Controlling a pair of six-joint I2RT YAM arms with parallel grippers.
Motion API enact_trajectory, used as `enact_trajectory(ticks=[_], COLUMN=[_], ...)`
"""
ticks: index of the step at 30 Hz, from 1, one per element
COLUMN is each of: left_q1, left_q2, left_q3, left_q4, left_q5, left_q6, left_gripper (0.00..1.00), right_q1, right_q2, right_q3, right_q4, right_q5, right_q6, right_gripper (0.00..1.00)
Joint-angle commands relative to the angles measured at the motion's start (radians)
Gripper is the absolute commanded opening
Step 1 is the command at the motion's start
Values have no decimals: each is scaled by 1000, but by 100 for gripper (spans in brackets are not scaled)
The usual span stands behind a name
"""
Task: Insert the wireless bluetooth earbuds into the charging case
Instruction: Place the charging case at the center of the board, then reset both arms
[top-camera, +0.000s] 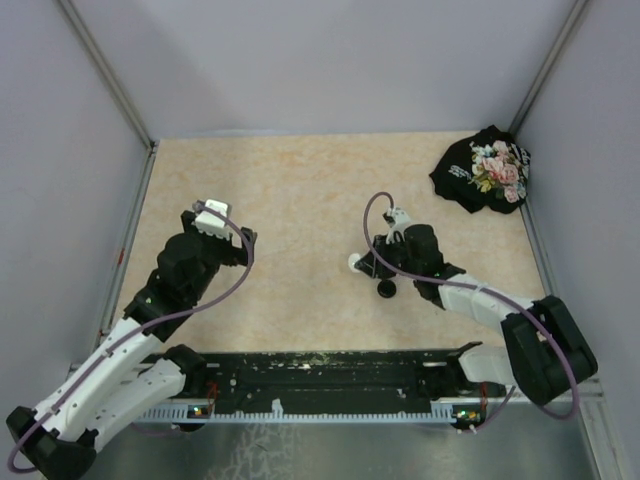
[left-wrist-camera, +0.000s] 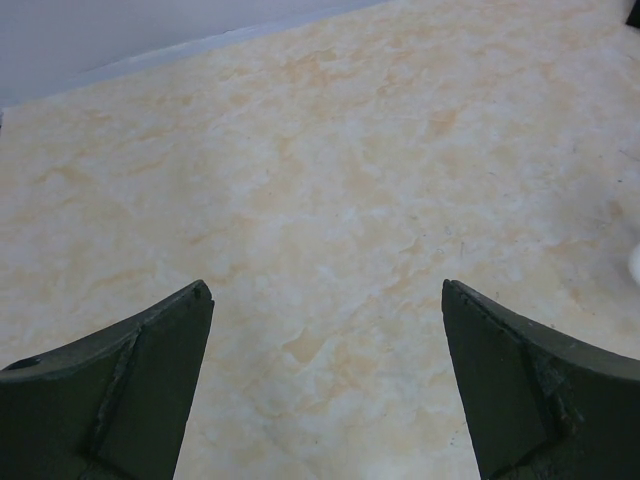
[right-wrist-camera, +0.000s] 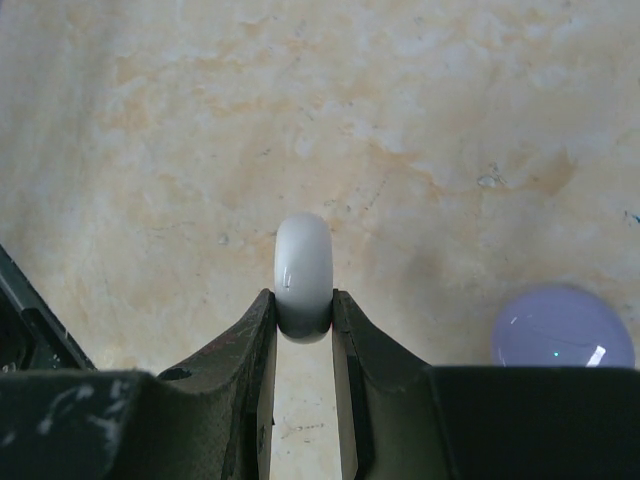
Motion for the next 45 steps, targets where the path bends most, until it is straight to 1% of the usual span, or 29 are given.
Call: enact_trajectory(ticks=[1,6,9,12,17,22,25,28,31,34,39,42,45], left_q1=[22,45,81,125,189,232,235,235,235,235,235,235,234], left_q2=[-27,-62,-70,-82,-111,-144,-167,-194,-232,-285,-369,-427,-487], left_q3=[-19,-46,-46,-48,-50,-55,-57,-48,-33,-18,26,41,36], left_q4=[15,25,29,29,30,35,37,23,2,-29,-125,-178,-193], left_q5=[-51,-72,-75,-54,11,49,51,46,63,45,17,7,4], left_q6=[40,40,34,15,-14,-32,-34,-58,-74,-106,-145,-171,-183], left_gripper=[100,100,100,100,100,100,100,100,100,100,100,100,100], right_q1=[-21,-24,-26,-26,-25,-26,-26,-26,-26,-26,-26,-26,-26], right_q2=[87,164,198,201,130,22,-48,-123,-206,-320,-592,-685,-749], right_q3=[82,100,113,125,141,167,198,237,283,280,217,244,275], right_q4=[-101,-133,-164,-210,-299,-362,-425,-492,-537,-550,-489,-545,-603], right_q5=[39,74,84,114,193,206,245,273,372,470,524,554,590], right_q6=[69,92,91,89,52,20,14,-32,-44,-79,-141,-170,-199], right_gripper=[0,0,1,18,44,59,65,69,77,83,84,85,85])
